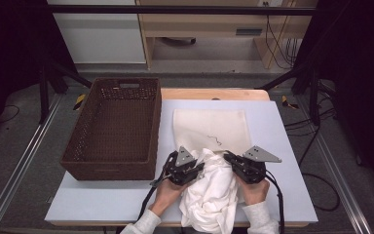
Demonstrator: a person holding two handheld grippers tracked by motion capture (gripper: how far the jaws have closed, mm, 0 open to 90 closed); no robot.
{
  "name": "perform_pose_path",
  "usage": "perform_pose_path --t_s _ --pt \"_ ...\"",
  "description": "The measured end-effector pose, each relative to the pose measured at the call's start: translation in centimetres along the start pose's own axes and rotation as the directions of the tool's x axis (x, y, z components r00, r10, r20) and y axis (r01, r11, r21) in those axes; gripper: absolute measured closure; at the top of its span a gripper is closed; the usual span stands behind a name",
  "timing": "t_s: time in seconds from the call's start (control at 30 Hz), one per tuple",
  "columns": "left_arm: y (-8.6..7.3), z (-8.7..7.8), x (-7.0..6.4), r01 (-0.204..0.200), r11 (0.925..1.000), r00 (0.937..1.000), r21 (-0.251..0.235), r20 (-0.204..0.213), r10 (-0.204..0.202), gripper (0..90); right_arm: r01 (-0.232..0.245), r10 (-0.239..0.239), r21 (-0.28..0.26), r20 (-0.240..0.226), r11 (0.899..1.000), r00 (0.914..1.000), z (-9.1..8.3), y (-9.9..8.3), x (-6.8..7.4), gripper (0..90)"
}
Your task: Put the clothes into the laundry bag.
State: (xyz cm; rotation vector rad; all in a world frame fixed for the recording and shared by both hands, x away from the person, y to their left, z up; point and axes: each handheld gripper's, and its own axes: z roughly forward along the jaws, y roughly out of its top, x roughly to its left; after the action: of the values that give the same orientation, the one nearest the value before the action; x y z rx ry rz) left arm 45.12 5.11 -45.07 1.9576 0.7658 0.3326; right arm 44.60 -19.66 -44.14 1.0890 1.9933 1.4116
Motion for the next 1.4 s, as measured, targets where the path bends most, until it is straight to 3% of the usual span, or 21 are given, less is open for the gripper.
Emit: perform_pose_path --t_s 0.07,0.13,0.27,0.33,0.4,0.47,0.53,0.63,0.7,0.77,0.87,0.97,1.03,1.13,1.2,1.27,1.3,1.33,1.4 --pt "0.5 -1.3 -0.8 0.008 0.9981 0.9989 -0.061 0.046 -0.005 77.4 -0.007 0.007 -0.001 0.001 1.0 1.0 0.1 0.0 0.0 87.3" --pt "1.2 -2.1 -2.0 -0.018 0.9947 0.9948 -0.101 0.098 0.027 77.8 -0.019 0.019 -0.003 -0.004 1.0 0.9998 0.2 0.0 0.0 87.3" --pt "2.5 -0.7 -4.5 -0.111 0.992 0.9884 -0.059 0.097 0.117 77.7 -0.022 0.022 -0.015 -0.016 1.0 0.9996 0.2 0.0 0.1 87.3" --pt "2.8 1.0 -5.0 -0.112 0.9935 0.9901 -0.018 0.083 0.113 78.1 -0.02 0.02 -0.025 -0.013 0.999 0.9997 0.0 0.1 0.0 87.4" --pt "3.0 2.9 -5.2 -0.13 0.9909 0.9908 0.036 0.044 0.128 78.2 -0.018 0.018 -0.035 -0.012 0.999 0.9998 -0.2 0.1 -0.1 87.4" --pt "3.2 4.7 -5.0 -0.158 0.9834 0.9872 0.09 -0.008 0.159 77.6 -0.021 0.02 -0.051 -0.016 0.998 0.9997 -0.5 0.3 -0.1 87.4" --pt "3.5 5.8 -4.3 -0.144 0.984 0.9894 0.104 -0.002 0.145 77.0 -0.022 0.02 -0.069 -0.031 0.997 0.9993 -0.8 0.5 -0.1 87.4" --pt "3.7 6.0 -3.8 -0.128 0.9871 0.9917 0.097 0.002 0.128 75.3 -0.019 0.017 -0.069 -0.018 0.997 0.9997 -1.0 0.6 0.1 87.4" --pt "3.5 5.3 -3.9 -0.141 0.9871 0.9894 0.076 -0.025 0.143 69.3 -0.022 0.022 -0.061 -0.016 0.998 0.9996 -1.0 0.4 -0.1 87.4" --pt "3.5 3.9 -4.0 -0.137 0.9881 0.9889 0.071 -0.05 0.14 52.2 -0.015 0.015 -0.046 -0.008 0.999 0.9999 -0.9 0.3 -0.1 87.4" --pt "3.2 0.4 -3.6 -0.141 0.9898 0.9861 0.023 -0.086 0.142 29.0 -0.002 0.002 -0.037 -0.002 0.999 1.0 -0.7 0.2 0.0 87.4" --pt "2.1 -2.6 -2.3 -0.099 0.9949 0.9893 0.021 -0.105 0.101 21.2 0.005 -0.005 -0.033 0.004 0.999 1.0 -0.8 0.3 0.1 87.4" --pt "0.6 -3.4 -1.5 -0.06 0.9975 0.9915 0.038 -0.113 0.064 19.1 0.007 -0.006 -0.03 0.008 1.0 1.0 -0.9 0.3 0.2 87.3" --pt "-1.8 -2.0 -0.5 0.021 0.9966 0.9983 0.08 -0.057 -0.016 24.2 0.008 -0.008 -0.022 0.005 1.0 1.0 -0.8 0.2 0.4 87.3" --pt "-2.7 -0.5 -0.2 0.068 0.9934 0.9977 0.093 -0.011 -0.067 39.5 0.009 -0.009 -0.012 0.004 1.0 1.0 -0.4 0.0 0.5 87.3" --pt "-3.0 0.1 -0.4 0.047 0.9972 0.9986 0.058 -0.026 -0.045 59.5 0.02 -0.02 -0.006 0.008 1.0 0.9998 -0.3 -0.1 0.6 87.3" --pt "-2.9 0.0 -0.5 0.055 0.9976 0.9983 0.042 -0.02 -0.054 70.8 0.02 -0.02 -0.008 0.009 1.0 0.9998 -0.3 -0.1 0.6 87.3" --pt "-2.8 -0.3 -0.6 0.06 0.998 0.9981 0.017 -0.012 -0.06 77.8 0.017 -0.017 -0.009 0.006 1.0 0.9998 -0.3 -0.1 0.5 87.4" --pt "-2.2 -1.4 -1.1 0.055 0.9972 0.9982 -0.051 0.029 -0.053 81.3 0.009 -0.009 -0.014 0.004 1.0 0.9999 -0.3 -0.1 0.4 87.3"
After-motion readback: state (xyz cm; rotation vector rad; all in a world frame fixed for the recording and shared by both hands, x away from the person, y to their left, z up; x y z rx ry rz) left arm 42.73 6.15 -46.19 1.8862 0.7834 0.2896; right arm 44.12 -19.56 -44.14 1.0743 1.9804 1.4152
